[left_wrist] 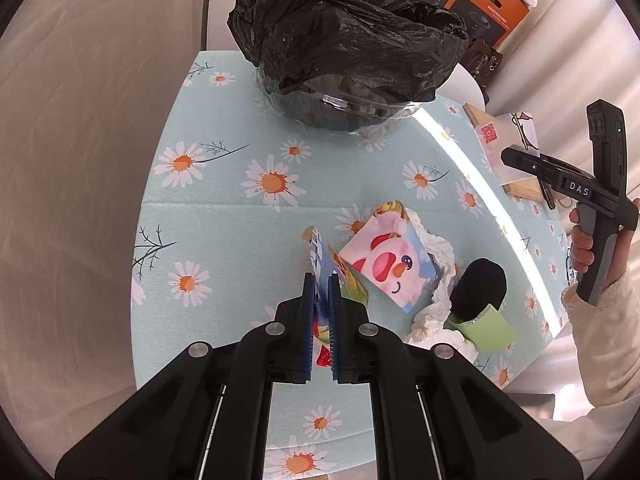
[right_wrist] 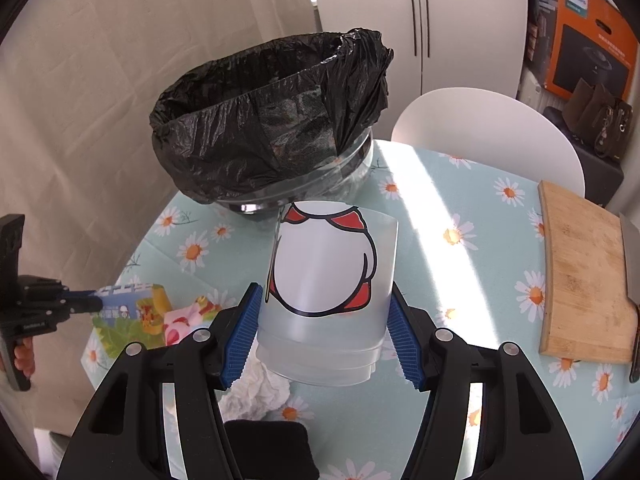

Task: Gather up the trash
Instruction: 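Carry the drink carton and clear cup up over the trash bin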

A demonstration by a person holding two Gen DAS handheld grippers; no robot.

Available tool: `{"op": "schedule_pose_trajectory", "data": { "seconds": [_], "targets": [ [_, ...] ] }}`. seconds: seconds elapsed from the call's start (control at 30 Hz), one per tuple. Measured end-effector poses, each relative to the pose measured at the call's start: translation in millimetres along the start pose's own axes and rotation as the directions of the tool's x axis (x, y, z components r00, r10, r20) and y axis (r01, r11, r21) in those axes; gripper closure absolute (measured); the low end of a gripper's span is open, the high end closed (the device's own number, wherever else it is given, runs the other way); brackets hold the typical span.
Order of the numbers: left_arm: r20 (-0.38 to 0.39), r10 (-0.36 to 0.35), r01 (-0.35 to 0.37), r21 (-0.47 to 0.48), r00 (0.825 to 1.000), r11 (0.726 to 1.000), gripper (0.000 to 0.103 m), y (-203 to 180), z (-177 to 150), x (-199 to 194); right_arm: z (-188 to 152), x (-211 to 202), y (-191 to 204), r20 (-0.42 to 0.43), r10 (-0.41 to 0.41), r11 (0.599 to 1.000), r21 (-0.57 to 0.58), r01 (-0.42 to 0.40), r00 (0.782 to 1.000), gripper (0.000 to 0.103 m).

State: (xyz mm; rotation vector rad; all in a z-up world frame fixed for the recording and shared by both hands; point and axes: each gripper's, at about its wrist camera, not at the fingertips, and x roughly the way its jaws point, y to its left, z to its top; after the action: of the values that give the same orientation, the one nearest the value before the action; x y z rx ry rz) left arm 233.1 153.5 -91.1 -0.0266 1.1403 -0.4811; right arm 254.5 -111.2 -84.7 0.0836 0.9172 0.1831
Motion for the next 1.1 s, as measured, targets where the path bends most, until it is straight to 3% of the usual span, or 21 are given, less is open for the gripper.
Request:
{"op": "schedule_pose_trajectory", "data": {
  "seconds": [0.6,1.1],
  "targets": [
    [0.13,0.078,-0.084,0.042,0.988,0.996,0.097,-6,50,-71,23,-37,3,0.093,0.009,1.0,-0.011,-0.008,0.996,0.046],
    [0.241,0.039,-0.082,0.169,0.97,0.982,0.097,-41,120,-111,57,-69,18,0.19,0.012,0.999,-0.043,-0.004,0.982,0.046]
  ]
}}
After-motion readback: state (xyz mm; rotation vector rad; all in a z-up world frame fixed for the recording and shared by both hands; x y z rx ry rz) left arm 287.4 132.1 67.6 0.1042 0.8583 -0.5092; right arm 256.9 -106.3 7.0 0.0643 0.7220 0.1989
